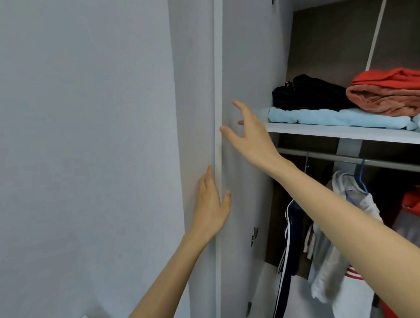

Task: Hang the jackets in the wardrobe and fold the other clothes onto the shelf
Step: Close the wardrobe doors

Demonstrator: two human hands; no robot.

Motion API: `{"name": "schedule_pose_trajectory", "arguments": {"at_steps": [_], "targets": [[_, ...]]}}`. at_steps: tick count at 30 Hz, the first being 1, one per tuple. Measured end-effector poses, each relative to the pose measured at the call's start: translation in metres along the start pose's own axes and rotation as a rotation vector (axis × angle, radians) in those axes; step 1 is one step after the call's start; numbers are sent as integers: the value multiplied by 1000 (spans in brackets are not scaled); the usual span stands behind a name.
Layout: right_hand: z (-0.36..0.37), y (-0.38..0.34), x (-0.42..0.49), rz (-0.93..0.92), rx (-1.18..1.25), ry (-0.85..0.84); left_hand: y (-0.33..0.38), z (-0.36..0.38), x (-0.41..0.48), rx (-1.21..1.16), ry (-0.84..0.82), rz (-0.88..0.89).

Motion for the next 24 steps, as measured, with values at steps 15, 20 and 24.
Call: {"name": "schedule_pose_trajectory", "arguments": {"at_steps": [15, 20, 24], "targets": [[9, 12, 7, 72, -118, 19, 3, 12, 0, -139, -76, -111], [-11, 15, -8, 69, -114, 87, 19, 24, -7, -166, -98, -69], [-43, 25, -22, 24, -46, 150, 37, 43, -12, -216, -162, 8]]}}
Point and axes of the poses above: each hand's wrist, its own x-axis towards the middle knuckle, its own z-axis out of the palm, y = z × x, the point moved 1 cm from there along x, towards the middle knuckle, and after that the axes turned 11 degrees about x, right-handed, at the moved point
